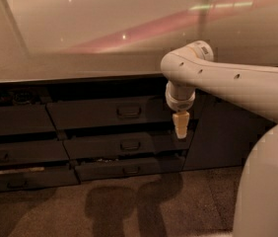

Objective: Open top drawer

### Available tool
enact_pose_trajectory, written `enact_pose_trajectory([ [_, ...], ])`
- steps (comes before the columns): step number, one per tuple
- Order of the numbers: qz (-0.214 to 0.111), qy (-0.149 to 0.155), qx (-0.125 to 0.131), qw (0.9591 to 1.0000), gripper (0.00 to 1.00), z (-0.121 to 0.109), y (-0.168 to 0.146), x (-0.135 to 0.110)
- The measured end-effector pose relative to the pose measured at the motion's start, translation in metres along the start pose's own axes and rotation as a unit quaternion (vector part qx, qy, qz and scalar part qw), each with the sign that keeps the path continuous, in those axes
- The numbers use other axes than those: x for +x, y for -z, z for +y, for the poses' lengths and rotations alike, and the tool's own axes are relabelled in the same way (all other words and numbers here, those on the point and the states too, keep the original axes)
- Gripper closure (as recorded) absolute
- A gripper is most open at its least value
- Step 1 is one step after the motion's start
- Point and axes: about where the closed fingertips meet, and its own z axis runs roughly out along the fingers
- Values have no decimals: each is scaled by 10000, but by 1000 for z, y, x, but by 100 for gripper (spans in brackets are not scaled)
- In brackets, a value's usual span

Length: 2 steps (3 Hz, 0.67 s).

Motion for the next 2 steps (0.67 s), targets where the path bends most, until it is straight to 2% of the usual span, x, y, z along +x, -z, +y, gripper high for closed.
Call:
enact_pose_trajectory([
  [1,17,25,-8,10000,0,1,-1,-1],
  [2,-151,43,-14,9999,0,2,-2,1],
])
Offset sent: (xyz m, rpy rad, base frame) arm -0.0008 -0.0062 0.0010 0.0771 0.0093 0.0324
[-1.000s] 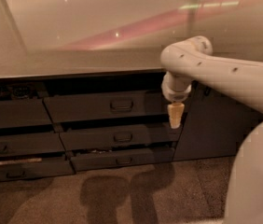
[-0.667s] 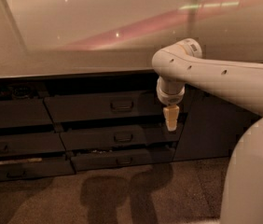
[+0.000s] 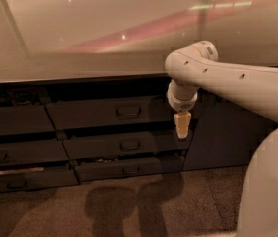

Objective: Open top drawer

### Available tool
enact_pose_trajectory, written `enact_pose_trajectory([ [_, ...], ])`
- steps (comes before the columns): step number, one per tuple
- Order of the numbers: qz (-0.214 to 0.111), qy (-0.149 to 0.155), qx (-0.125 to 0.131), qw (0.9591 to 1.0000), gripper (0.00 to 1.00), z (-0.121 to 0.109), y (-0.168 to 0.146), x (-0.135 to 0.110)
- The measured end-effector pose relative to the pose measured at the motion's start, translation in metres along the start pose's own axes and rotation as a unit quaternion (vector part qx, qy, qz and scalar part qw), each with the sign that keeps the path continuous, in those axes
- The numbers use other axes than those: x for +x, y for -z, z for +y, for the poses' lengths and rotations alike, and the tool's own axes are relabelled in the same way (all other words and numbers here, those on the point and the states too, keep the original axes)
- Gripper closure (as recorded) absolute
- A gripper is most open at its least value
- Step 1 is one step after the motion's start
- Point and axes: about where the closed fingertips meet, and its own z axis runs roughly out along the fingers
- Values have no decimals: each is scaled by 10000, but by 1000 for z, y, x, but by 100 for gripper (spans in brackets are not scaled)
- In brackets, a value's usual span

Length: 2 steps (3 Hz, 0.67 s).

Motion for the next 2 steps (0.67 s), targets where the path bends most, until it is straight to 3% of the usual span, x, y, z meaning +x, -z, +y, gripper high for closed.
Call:
enact_pose_trajectory([
  [1,-781,-60,127,9968,0,-7,-7,0],
  [2,-1607,76,154,9869,0,-2,-4,4],
])
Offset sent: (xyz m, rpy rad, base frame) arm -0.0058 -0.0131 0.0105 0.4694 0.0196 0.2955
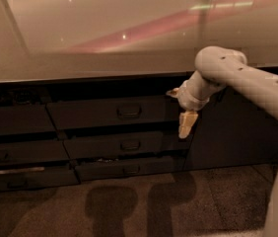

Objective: Open top drawer

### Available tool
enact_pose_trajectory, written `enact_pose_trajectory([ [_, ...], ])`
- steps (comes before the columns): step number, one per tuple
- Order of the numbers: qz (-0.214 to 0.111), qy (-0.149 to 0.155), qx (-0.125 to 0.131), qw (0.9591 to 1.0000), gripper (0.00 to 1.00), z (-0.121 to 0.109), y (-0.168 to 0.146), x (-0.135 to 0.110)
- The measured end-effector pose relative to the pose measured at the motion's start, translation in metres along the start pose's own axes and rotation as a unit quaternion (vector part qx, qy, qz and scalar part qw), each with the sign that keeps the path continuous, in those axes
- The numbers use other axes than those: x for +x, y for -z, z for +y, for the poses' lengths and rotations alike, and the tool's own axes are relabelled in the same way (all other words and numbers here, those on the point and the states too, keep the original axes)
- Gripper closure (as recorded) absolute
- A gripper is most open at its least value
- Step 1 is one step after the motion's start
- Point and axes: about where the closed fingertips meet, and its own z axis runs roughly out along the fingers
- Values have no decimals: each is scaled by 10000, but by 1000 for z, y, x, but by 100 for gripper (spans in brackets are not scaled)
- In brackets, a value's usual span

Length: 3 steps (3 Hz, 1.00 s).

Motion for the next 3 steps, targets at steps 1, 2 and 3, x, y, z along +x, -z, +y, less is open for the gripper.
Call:
enact_pose_trajectory([
  [1,-71,347,33,9994,0,-1,2,-1],
  [2,-71,346,33,9994,0,-1,2,-1],
  [3,-99,11,125,9999,0,-25,5,26],
])
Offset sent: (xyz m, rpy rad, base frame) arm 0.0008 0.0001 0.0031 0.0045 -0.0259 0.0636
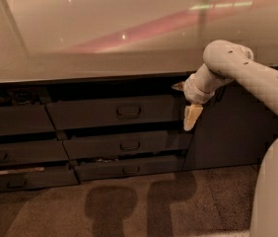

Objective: Open top drawer

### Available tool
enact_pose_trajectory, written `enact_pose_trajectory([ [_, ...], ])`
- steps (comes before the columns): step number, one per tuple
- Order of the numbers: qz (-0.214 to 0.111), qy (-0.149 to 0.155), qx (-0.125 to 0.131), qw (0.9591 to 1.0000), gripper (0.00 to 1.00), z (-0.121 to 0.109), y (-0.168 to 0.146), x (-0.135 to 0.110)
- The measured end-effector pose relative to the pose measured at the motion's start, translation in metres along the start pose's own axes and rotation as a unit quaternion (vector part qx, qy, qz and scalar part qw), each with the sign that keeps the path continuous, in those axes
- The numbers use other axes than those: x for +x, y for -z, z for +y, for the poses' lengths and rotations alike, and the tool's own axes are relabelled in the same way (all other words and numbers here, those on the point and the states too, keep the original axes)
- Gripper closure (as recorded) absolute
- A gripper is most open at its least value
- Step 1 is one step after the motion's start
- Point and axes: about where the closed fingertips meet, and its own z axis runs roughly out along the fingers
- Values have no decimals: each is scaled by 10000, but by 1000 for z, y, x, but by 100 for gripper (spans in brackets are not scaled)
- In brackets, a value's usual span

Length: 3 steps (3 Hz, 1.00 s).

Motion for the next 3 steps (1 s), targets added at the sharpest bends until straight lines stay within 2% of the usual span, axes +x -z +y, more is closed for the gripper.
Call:
enact_pose_trajectory([
  [1,0,-1,0,10000,0,0,0,0],
  [2,-25,-305,-156,9994,0,0,-13,25],
  [3,-138,-709,-318,9969,0,2,-28,63],
])
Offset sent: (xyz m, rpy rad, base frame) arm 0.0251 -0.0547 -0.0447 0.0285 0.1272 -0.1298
